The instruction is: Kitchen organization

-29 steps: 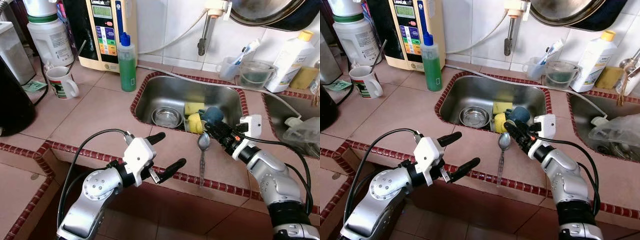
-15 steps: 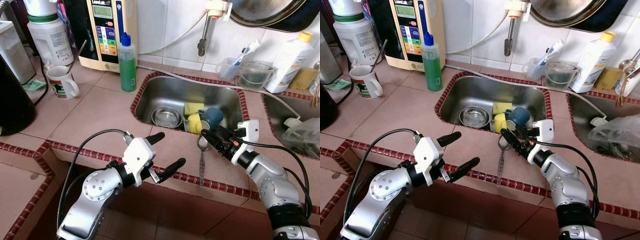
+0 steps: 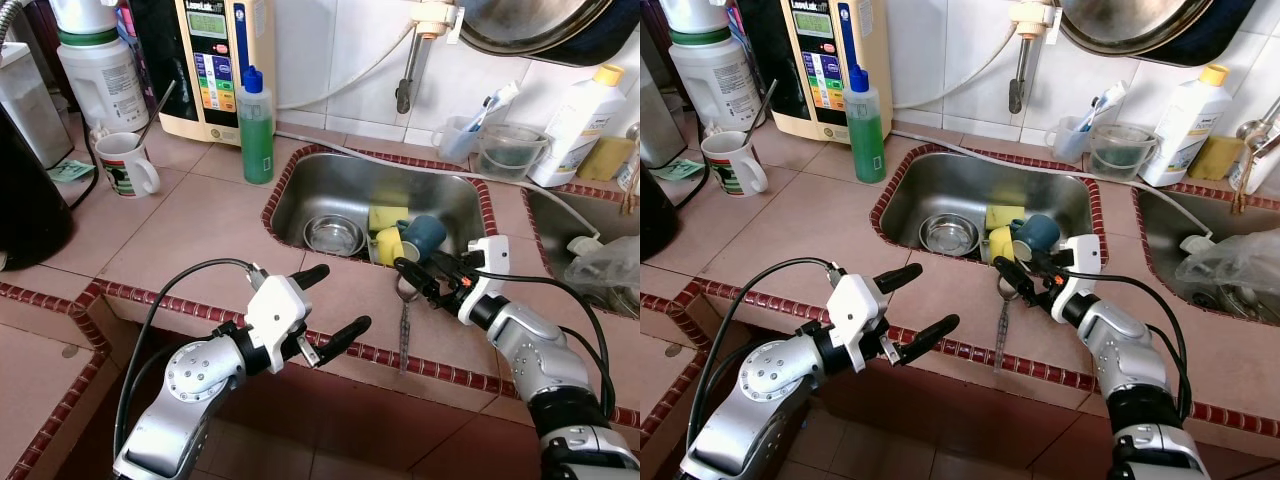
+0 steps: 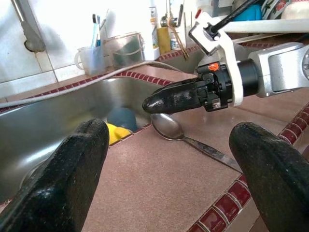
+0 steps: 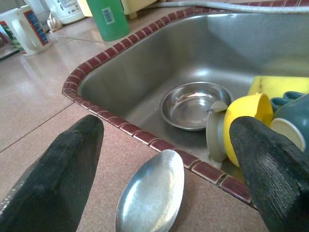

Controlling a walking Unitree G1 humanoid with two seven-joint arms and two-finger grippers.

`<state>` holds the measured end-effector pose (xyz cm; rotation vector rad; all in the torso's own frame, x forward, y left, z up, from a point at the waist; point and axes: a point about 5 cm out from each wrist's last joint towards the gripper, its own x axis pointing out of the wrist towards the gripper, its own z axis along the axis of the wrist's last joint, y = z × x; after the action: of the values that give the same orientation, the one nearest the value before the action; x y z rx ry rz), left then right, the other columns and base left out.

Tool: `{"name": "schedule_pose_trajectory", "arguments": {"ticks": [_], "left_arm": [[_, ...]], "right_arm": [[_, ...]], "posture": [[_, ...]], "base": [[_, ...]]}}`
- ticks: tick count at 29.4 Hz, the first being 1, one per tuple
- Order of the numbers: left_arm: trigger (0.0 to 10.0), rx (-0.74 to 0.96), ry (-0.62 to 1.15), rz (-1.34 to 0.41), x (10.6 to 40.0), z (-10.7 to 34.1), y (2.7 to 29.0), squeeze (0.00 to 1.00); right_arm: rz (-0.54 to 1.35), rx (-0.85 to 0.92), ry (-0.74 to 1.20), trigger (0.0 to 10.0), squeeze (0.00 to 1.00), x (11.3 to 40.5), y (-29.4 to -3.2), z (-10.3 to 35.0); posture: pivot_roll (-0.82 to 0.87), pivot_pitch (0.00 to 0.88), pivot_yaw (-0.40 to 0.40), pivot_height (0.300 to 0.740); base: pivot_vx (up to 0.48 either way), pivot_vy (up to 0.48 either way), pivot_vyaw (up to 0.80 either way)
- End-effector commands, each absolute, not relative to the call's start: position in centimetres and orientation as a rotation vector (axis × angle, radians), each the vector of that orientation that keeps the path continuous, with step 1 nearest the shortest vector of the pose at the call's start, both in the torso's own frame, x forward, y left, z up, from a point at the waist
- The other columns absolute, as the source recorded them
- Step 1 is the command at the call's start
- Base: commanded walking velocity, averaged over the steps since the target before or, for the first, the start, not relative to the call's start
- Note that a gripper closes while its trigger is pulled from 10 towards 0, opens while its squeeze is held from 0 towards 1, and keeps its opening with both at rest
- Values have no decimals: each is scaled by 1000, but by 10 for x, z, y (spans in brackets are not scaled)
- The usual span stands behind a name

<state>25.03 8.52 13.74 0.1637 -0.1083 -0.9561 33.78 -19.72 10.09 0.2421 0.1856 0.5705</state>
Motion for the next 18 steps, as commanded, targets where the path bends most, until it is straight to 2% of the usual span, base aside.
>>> {"name": "schedule_pose_trajectory", "arguments": {"ticks": [1, 18], "left_arm": [[10000, 166, -117, -946, 249, 140, 85, 0], [10000, 163, -121, -939, 249, 141, 86, 0]], "right_arm": [[584, 229, 185, 10000, 0, 342, -197, 105], [638, 251, 228, 10000, 0, 348, -172, 96]], "posture": [[34, 16, -59, 731], [40, 21, -61, 731]], "base": [[0, 0, 0], [0, 0, 0]]}}
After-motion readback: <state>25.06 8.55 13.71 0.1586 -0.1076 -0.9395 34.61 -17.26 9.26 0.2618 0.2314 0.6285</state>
